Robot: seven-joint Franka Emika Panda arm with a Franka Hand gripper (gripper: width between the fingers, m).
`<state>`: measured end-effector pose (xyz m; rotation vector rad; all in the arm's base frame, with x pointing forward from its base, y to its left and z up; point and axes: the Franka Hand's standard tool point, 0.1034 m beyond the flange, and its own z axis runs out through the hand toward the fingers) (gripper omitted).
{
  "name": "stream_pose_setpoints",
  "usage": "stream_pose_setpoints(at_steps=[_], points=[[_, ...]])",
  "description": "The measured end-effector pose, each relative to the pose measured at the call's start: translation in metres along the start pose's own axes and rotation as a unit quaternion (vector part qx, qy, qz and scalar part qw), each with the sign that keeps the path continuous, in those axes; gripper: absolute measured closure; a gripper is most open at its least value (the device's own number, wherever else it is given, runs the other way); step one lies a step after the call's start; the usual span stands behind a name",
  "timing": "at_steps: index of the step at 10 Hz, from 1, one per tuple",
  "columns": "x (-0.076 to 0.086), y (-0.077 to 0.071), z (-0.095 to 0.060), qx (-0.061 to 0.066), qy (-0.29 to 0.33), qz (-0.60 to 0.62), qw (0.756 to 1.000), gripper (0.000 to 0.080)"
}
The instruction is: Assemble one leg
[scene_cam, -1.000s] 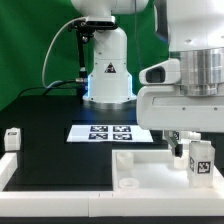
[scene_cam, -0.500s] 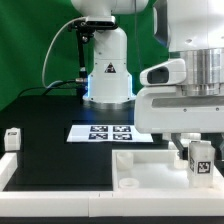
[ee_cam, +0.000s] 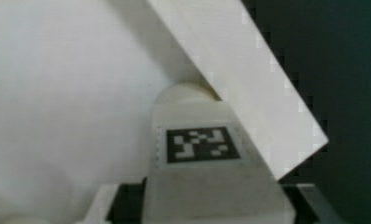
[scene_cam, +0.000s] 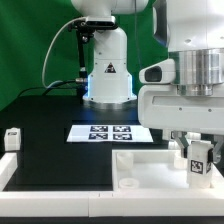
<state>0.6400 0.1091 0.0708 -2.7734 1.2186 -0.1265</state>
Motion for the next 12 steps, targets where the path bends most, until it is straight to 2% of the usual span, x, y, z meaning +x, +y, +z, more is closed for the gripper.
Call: stream_pose_setpoints(at_steps=[3, 4, 5, 7, 10, 12], points=[[-0.0011, 0.0004, 0.0005, 0.004, -0.008, 0.219, 0.976, 0.0515], [-0.0023, -0.0005, 0.0006, 0.003, -0.010, 0.275, 0.961, 0.0515], [-0.0037, -0.0025, 0.0009, 0.005, -0.014, 0.354, 0.935, 0.0514], [-0.0030, -0.0022, 0.0011, 0.005, -0.016, 0.422, 0.906, 0.0514], [-0.0017, -0.0018, 0.0012, 0.006, -0.018, 0.481, 0.877, 0.0514], [-0.0018, -0.0017, 0.0013, 0.006, -0.017, 0.476, 0.879, 0.0513]])
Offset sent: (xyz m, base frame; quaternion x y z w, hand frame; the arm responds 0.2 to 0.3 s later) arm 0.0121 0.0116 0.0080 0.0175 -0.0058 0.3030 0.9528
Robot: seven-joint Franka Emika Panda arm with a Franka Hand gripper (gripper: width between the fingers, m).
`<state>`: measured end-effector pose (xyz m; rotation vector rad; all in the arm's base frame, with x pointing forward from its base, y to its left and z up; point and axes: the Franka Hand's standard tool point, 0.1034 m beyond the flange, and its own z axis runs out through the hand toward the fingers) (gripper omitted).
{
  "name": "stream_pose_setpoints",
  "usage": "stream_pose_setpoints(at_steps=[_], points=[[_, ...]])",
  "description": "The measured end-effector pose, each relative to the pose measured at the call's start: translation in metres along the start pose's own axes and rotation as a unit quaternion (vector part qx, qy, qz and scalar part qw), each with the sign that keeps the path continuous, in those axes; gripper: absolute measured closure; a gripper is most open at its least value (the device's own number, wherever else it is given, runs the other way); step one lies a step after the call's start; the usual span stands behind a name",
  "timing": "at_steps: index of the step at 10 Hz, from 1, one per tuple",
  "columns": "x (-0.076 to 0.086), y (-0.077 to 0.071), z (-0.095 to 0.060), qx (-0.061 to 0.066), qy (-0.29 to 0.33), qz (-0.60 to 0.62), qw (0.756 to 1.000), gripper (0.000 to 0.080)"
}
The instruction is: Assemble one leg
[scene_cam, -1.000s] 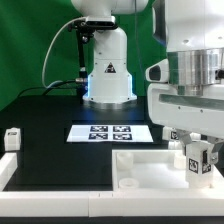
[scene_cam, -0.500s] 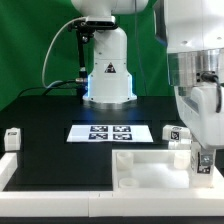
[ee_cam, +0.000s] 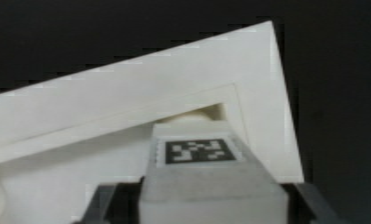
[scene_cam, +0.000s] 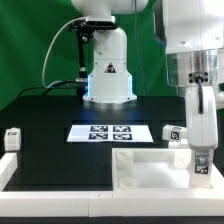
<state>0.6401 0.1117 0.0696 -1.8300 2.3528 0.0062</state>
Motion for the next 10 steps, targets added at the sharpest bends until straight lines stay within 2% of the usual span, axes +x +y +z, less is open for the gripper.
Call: stream_pose_setpoints(at_steps=[1, 3, 4, 5, 6, 7, 8, 9, 10], points=[[0.000, 0.000, 0.000, 0.000, 0.000, -0.001, 1.000, 0.0513], [-0.002, -0.002, -0.007, 0.003, -0.003, -0.038, 0.999, 0.0197], [-0.003, -0.006, -0.016, 0.010, -0.006, -0.083, 0.996, 0.0197], [-0.004, -0.008, -0.025, 0.018, -0.008, -0.129, 0.992, 0.0164], [-0.006, -0.006, -0.031, 0.021, -0.010, -0.156, 0.987, 0.0152], [-0.013, -0.004, -0.039, 0.011, -0.014, -0.164, 0.986, 0.0152], [-0.022, -0.007, -0.052, 0.010, -0.022, -0.168, 0.985, 0.0151], [-0.018, -0.007, -0.048, 0.014, -0.020, -0.167, 0.986, 0.0151], [-0.018, -0.006, -0.045, 0.013, -0.019, -0.167, 0.986, 0.0151]])
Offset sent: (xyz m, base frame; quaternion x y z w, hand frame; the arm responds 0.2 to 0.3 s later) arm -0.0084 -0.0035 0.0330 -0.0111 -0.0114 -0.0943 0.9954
